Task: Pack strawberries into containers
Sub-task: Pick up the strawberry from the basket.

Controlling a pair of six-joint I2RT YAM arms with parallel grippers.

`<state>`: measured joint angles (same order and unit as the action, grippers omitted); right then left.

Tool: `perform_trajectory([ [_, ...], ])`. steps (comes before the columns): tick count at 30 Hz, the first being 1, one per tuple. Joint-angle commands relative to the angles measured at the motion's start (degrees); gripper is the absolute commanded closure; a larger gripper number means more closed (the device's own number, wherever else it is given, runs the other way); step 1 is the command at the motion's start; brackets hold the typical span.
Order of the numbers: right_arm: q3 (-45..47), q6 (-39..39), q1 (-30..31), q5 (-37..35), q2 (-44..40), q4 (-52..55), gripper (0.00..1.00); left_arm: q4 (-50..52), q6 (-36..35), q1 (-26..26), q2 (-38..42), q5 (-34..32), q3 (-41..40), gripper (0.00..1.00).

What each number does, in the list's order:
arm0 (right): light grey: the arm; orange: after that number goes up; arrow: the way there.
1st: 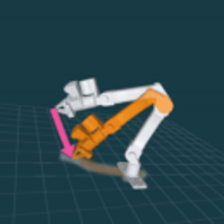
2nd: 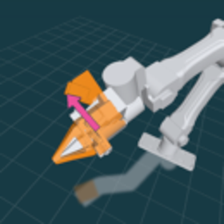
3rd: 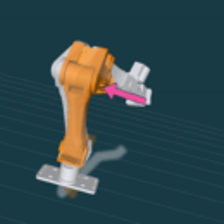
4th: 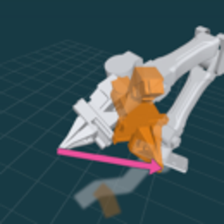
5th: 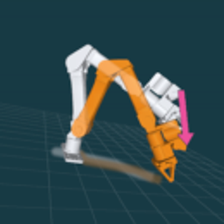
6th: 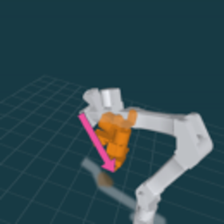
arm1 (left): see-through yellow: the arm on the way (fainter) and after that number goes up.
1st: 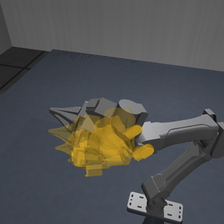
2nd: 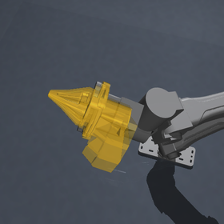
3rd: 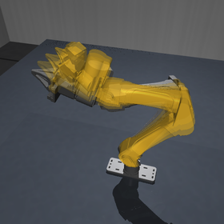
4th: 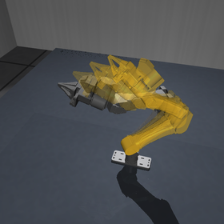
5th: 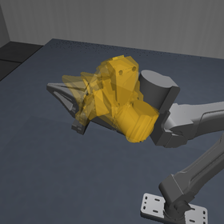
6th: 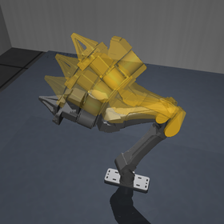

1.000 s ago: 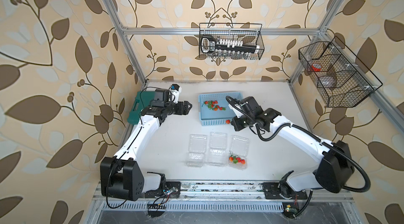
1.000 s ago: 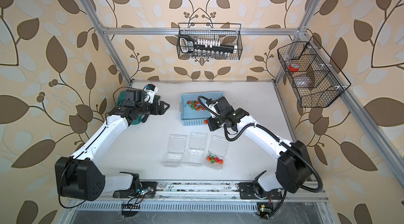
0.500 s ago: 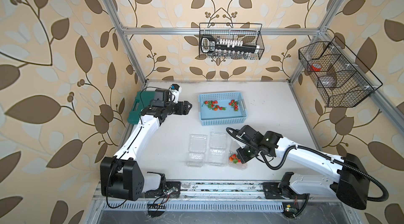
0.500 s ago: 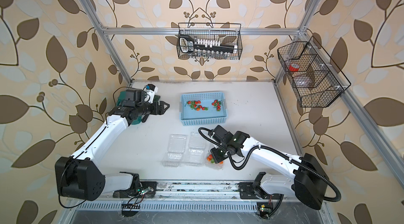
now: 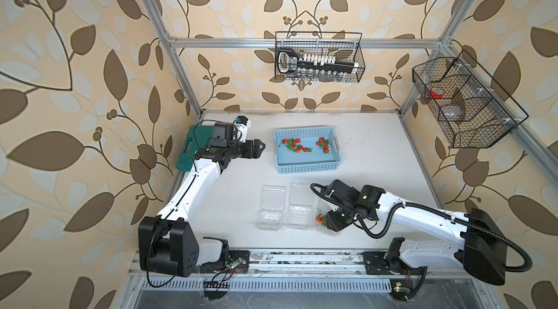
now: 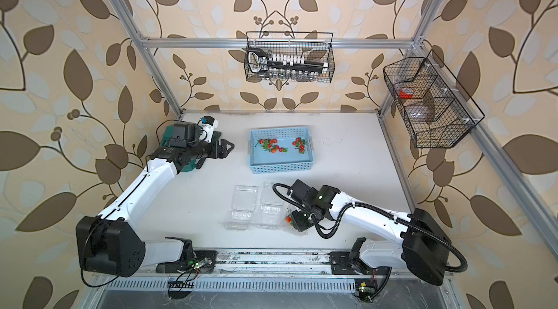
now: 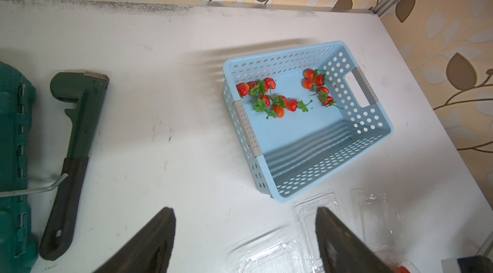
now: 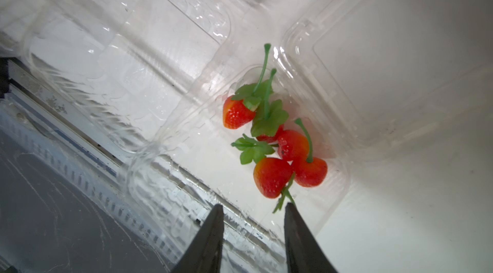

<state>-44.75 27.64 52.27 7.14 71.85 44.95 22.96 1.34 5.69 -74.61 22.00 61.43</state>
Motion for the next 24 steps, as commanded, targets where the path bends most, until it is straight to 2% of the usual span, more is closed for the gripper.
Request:
perform_trajectory([
  [1,-5.17,-0.92,-1.21,-4.79,-0.73,2.46,0.61,0.58,-1.17,0.46,1.64,0.24,1.5,0.16],
  [5,-10.99,-4.51,-7.18,-6.3,0.85,-0.59,0.61,0.52,-1.17,0.5,1.86,0.23,1.44,0.16],
  [10,-19.23,-9.24,-14.02,-6.33,8.22,-5.56,0.61,0.3,-1.32,0.55,2.02,-0.38,0.95,0.16],
  [16,-32.63,-14.96,-20.87,-7.71,24.07,-9.87,0.61,0.51,-1.34,0.58,1.06,-0.48,1.26,0.16],
  [19,-38.12,-14.79,-24.82,-5.46,31.2,-12.54,0.6,0.53,-1.34,0.6,1.21,-0.47,1.15,0.16],
  [24,-43.43,-11.62,-30.46,4.53,40.75,-17.92,0.6,0.24,-1.34,0.58,0.92,-0.47,1.06,0.16],
])
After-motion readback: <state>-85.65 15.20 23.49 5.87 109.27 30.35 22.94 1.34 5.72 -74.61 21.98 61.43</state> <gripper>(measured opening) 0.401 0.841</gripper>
